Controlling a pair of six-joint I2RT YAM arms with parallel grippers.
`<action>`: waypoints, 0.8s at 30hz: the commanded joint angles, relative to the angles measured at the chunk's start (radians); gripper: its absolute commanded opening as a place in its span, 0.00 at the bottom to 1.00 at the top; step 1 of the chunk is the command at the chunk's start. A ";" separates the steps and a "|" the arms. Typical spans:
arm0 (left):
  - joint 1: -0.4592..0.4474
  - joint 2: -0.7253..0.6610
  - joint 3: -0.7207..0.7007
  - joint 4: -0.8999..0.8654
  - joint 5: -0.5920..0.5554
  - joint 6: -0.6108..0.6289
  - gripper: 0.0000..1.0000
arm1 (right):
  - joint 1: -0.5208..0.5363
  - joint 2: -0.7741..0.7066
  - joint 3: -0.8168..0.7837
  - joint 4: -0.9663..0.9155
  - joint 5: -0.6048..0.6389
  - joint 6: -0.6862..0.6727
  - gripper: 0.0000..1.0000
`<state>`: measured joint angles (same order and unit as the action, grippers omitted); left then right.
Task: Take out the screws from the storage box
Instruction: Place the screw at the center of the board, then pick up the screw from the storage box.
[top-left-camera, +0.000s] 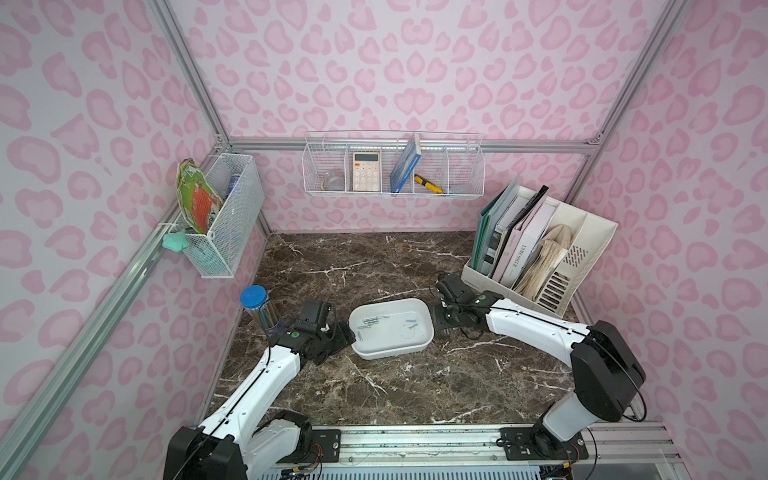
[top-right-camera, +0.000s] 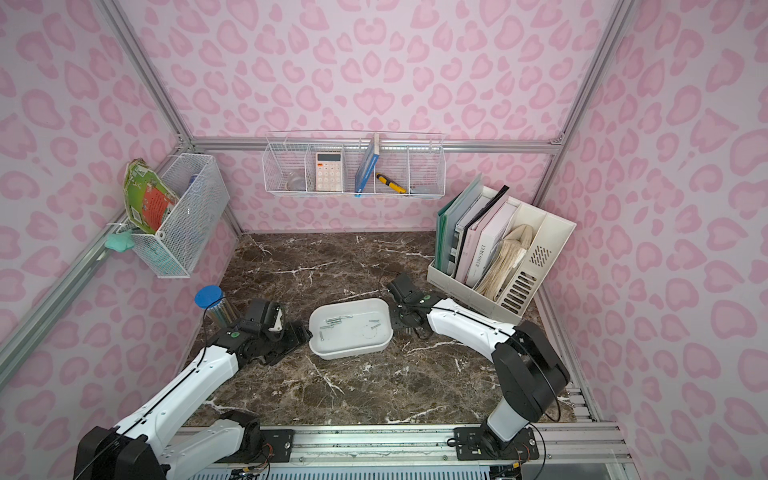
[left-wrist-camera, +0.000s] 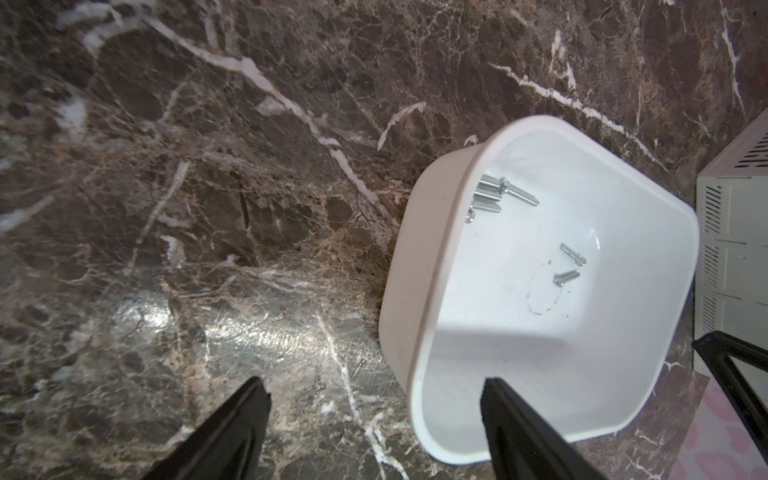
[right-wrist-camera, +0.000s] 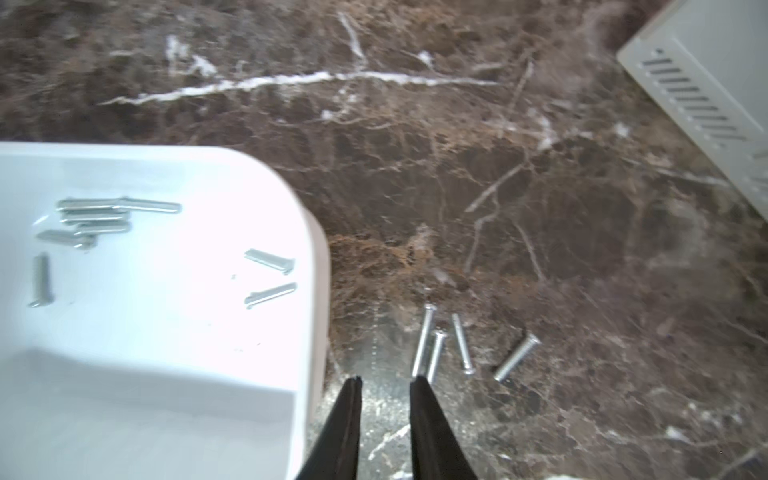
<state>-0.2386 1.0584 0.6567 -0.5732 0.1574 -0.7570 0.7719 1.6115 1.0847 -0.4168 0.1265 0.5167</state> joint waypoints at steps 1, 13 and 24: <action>0.001 -0.003 -0.003 -0.013 -0.004 -0.004 0.85 | 0.055 0.015 0.033 0.063 -0.029 -0.072 0.29; 0.001 -0.003 -0.015 -0.010 -0.012 -0.006 0.85 | 0.202 0.340 0.327 0.082 -0.046 -0.186 0.40; 0.001 -0.017 -0.040 -0.010 -0.033 -0.014 0.85 | 0.214 0.489 0.436 0.130 -0.056 -0.312 0.52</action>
<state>-0.2386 1.0458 0.6205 -0.5728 0.1413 -0.7639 0.9821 2.0876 1.5043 -0.3172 0.0818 0.2565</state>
